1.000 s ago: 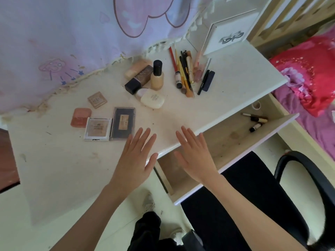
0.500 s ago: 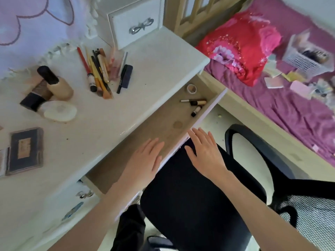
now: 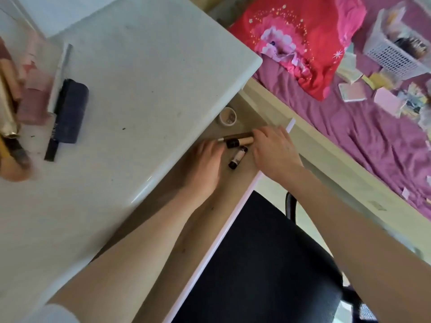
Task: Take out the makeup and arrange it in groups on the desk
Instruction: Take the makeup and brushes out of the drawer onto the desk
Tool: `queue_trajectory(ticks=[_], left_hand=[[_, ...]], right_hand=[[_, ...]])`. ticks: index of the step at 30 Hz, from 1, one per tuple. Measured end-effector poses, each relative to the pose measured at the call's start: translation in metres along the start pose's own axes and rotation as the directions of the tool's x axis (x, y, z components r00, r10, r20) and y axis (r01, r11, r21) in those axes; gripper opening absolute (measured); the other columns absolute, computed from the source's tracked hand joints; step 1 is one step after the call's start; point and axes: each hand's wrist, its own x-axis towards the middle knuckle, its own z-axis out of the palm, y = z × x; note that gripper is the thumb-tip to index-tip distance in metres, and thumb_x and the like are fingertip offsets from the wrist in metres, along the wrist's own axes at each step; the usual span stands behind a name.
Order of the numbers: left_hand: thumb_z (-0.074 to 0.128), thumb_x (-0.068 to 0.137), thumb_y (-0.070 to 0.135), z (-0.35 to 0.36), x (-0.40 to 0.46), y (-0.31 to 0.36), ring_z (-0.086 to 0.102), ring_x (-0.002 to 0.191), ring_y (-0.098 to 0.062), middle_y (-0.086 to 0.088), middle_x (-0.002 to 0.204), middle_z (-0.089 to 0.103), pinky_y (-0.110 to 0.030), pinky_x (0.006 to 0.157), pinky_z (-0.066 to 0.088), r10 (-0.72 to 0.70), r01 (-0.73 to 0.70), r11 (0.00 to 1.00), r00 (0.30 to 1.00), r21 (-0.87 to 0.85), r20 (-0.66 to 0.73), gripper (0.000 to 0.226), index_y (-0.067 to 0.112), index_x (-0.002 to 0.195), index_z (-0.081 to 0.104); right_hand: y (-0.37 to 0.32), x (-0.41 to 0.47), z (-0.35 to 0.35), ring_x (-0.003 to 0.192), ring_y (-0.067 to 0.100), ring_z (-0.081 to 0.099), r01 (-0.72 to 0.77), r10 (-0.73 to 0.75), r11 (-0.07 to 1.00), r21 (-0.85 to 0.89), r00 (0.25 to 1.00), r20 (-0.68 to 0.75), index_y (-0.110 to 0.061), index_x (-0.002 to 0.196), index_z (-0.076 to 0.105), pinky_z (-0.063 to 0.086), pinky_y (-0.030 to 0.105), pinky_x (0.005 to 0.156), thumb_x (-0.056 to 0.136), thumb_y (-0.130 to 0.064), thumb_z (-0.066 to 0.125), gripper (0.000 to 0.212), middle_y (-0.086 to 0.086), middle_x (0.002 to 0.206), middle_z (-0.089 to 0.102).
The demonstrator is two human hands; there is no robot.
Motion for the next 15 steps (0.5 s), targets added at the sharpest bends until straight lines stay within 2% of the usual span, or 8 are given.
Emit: queue_trajectory(ticks=[3, 7, 11, 15], left_hand=[[0.047, 0.091, 0.007, 0.015, 0.030, 0.006, 0.042, 0.120, -0.029, -0.010, 0.129, 0.050, -0.042, 0.099, 0.032, -0.036, 0.037, 0.998, 0.999, 0.048, -0.025, 0.043, 0.013, 0.133, 0.047], [0.049, 0.091, 0.027, 0.028, 0.052, 0.010, 0.044, 0.113, -0.026, -0.001, 0.122, 0.054, -0.041, 0.092, 0.023, -0.005, 0.011, 0.994, 0.998, 0.105, -0.057, 0.033, 0.027, 0.123, 0.055], [0.054, 0.088, 0.023, 0.033, 0.055, 0.004, 0.051, 0.100, -0.028, -0.003, 0.107, 0.061, -0.041, 0.086, 0.028, -0.001, 0.012, 0.997, 0.990, 0.077, -0.144, 0.022, 0.025, 0.105, 0.068], [0.052, 0.087, 0.027, 0.032, 0.039, -0.004, 0.052, 0.091, -0.024, 0.000, 0.096, 0.062, -0.031, 0.079, 0.028, -0.008, 0.025, 0.997, 0.973, 0.069, -0.230, 0.023, 0.026, 0.104, 0.068]], right_hand=[[0.011, 0.018, 0.003, 0.108, 0.035, 0.051, -0.022, 0.022, 0.999, -0.032, 1.000, 0.009, -0.002, 0.109, 0.059, 0.029, 0.038, 0.101, 0.085, -0.005, 0.047, 0.026, 0.016, 0.111, 0.060], [0.014, 0.037, 0.004, 0.113, 0.031, 0.046, -0.007, 0.013, 0.998, -0.062, 0.994, 0.105, -0.007, 0.118, 0.053, 0.036, 0.037, 0.092, 0.089, -0.008, 0.047, 0.030, 0.012, 0.119, 0.055], [0.009, 0.057, 0.007, 0.109, 0.031, 0.049, 0.018, -0.014, 1.000, -0.024, 0.986, 0.163, -0.009, 0.123, 0.049, 0.045, 0.040, 0.085, 0.091, -0.012, 0.045, 0.032, 0.011, 0.117, 0.052], [0.000, 0.073, 0.012, 0.114, 0.033, 0.049, 0.066, -0.074, 0.997, 0.046, 0.974, 0.216, -0.017, 0.143, 0.032, 0.047, 0.042, 0.085, 0.092, -0.008, 0.043, 0.053, 0.010, 0.128, 0.047]])
